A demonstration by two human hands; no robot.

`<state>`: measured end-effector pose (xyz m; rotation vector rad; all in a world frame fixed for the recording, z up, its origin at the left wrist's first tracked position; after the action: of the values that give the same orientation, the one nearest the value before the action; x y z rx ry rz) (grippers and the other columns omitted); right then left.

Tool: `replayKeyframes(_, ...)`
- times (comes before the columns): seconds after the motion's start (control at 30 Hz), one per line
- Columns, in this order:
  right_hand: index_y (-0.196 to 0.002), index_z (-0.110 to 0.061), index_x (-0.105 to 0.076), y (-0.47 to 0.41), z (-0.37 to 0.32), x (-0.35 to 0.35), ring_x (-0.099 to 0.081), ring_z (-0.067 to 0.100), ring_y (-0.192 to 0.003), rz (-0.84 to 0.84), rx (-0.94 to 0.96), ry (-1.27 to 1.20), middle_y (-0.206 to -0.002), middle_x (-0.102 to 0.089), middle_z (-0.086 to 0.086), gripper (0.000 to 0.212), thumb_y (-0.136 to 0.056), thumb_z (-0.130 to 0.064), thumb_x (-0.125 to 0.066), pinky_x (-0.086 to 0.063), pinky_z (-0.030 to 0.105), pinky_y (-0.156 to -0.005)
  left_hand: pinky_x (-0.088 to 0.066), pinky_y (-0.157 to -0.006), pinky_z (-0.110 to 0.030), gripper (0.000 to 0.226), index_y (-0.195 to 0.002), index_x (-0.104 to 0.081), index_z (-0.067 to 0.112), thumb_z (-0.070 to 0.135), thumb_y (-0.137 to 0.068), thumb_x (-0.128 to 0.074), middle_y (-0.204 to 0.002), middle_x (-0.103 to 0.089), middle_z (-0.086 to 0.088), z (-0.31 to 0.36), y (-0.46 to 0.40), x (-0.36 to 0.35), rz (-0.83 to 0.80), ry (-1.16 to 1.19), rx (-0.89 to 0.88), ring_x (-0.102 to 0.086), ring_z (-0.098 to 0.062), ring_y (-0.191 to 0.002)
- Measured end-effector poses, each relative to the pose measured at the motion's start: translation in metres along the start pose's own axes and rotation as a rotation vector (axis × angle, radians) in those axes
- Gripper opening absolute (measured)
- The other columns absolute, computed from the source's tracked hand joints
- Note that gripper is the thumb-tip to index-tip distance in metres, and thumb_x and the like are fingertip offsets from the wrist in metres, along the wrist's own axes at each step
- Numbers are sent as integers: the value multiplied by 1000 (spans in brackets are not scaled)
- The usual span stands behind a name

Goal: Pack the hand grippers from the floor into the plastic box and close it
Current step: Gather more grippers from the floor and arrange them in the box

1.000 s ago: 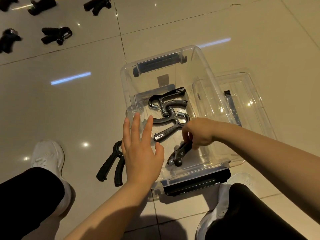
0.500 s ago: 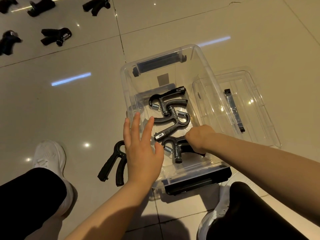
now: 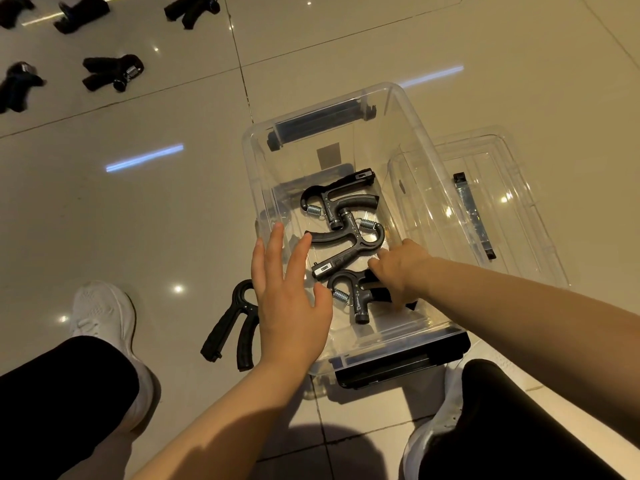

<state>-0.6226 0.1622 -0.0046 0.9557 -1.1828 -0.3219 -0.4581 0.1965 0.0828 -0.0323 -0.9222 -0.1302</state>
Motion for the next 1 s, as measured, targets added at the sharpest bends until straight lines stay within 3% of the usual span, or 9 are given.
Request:
replayKeyframes(0.2,-136,-13,-29,3,-1,9,-41,28,-120,232,-52,249,-130,-42,11,64,-84,-31,-62,-38,39,-95,13,-91,7,62,-138,-37,31,10,-84,-58,-154,-8,13,-1,1,0,14,-6,-8,4,-10,-142)
replayKeyframes(0.43,-133,-9,-30,0,-4,7,-46,31,-116,209,-57,311,-127,-45,15,52,-89,-23,-54,-40,40,-92,12,-92,7,61,-138,-36,32,9,-85,-57,-154,-8,13,-1,0,-1,7,-5,-12,4,-10,-142)
replayKeyframes(0.53,-129,-7,-36,-1,-6,10,-50,30,-112,221,-29,258,-124,-49,15,39,-93,-17,-46,-42,37,-89,11,-94,5,61,-138,-36,31,10,-85,-57,-154,-9,13,-2,0,-1,5,-6,-12,4,-9,-142)
replayKeyframes(0.67,-130,-6,-36,2,-8,13,-56,27,-106,173,-10,184,-122,-53,13,40,-93,-12,-48,-48,35,-81,10,-95,3,60,-138,-37,31,10,-85,-57,-153,-10,14,-1,-1,0,-1,-9,-16,4,-8,-142)
replayKeyframes(0.83,-130,-9,-42,15,-16,27,-57,28,-103,121,-3,256,-117,-55,9,45,-90,-25,-54,-48,39,-77,8,-97,-1,60,-138,-36,31,11,-85,-56,-154,-9,14,-1,-2,1,-12,2,-20,4,-7,-142)
replayKeyframes(1.0,-117,-16,-53,33,-13,49,-54,19,-79,55,-83,21,-86,-50,-2,53,-76,-46,-65,-54,34,-76,6,-99,-3,60,-138,-38,30,10,-84,-57,-153,-10,14,-3,-2,1,-10,41,-15,2,-9,-142)
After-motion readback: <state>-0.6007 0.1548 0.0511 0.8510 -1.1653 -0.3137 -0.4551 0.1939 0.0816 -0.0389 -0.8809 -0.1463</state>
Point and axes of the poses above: each hand's wrist, its own y-axis away from the middle knuckle, its own x-axis out of the back of the hand, z = x × y, the point moved 3 cm from there along -y, towards the middle knuckle
